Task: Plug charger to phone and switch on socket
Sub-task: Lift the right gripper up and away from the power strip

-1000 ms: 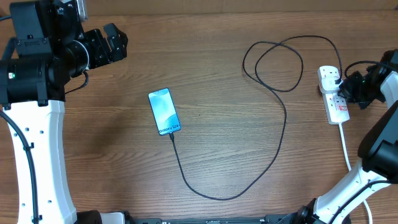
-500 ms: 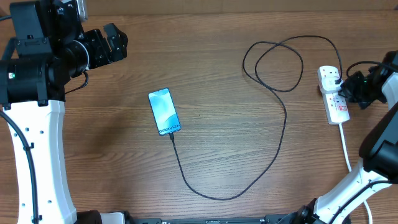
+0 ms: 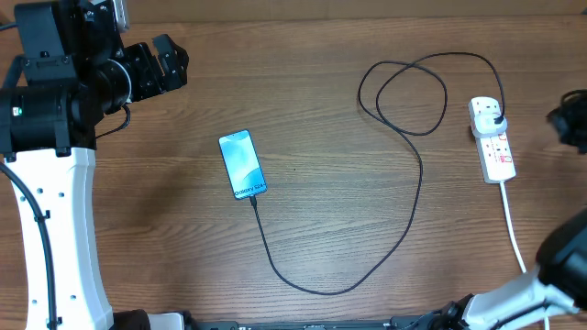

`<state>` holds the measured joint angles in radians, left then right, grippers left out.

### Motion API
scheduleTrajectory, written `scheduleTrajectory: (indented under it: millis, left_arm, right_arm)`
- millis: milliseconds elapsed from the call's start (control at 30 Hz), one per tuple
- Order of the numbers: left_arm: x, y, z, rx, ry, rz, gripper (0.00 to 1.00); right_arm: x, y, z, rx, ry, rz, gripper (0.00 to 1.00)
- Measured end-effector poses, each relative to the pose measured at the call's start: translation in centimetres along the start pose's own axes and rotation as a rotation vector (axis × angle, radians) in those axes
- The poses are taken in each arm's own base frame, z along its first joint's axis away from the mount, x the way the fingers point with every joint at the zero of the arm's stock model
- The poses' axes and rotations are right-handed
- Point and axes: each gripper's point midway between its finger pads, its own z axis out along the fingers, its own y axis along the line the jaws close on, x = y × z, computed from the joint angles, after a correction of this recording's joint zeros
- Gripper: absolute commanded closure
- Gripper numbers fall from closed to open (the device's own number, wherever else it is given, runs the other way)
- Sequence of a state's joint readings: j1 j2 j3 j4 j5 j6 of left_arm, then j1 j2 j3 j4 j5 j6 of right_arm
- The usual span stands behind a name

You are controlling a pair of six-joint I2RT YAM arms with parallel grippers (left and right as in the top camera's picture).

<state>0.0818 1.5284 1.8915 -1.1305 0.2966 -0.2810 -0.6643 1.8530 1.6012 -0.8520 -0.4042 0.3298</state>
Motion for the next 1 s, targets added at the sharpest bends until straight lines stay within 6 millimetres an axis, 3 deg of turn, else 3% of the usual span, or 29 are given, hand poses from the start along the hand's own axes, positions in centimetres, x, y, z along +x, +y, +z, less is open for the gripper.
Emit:
scheduleTrajectory:
  millis: [100,200,533,733,867,933,967,1000]
  left_arm:
    - [0.0,0.0,0.0,0.0,0.0,0.0,0.0]
    - [0.0,0.0,0.0,0.0,0.0,0.0,0.0]
    - [0.0,0.0,0.0,0.0,0.0,0.0,0.0]
    - [0.0,0.0,0.0,0.0,0.0,0.0,0.0]
    - [0.0,0.0,0.0,0.0,0.0,0.0,0.0]
    - [0.0,0.0,0.0,0.0,0.0,0.0,0.0]
    - [0.0,0.0,0.0,0.0,0.0,0.0,0.0]
    - [0.0,0.0,0.0,0.0,-0.001,0.001,0.0]
  right_arm:
    - [-0.2,3.7,-4.3,-0.102,-0.061,-0.086,0.9]
    - [0.8,6.7,-8.0,-0.203,-0.08,-0.178,0.9]
    - [7.0,9.9,-14.0,-0.31,-0.005,-0.371,0.9]
    - [12.8,14.7,-18.1,-0.411,0.001,-0.569,0.9]
    - [17.3,18.1,-20.0,-0.505,0.041,-0.693,0.78]
    - [19.3,19.6,-20.5,-0.547,0.07,-0.729,0.66]
    - [20.2,20.3,-20.5,-0.562,0.084,-0.738,0.54]
    - [20.9,20.9,-20.5,-0.572,0.096,-0.747,0.28]
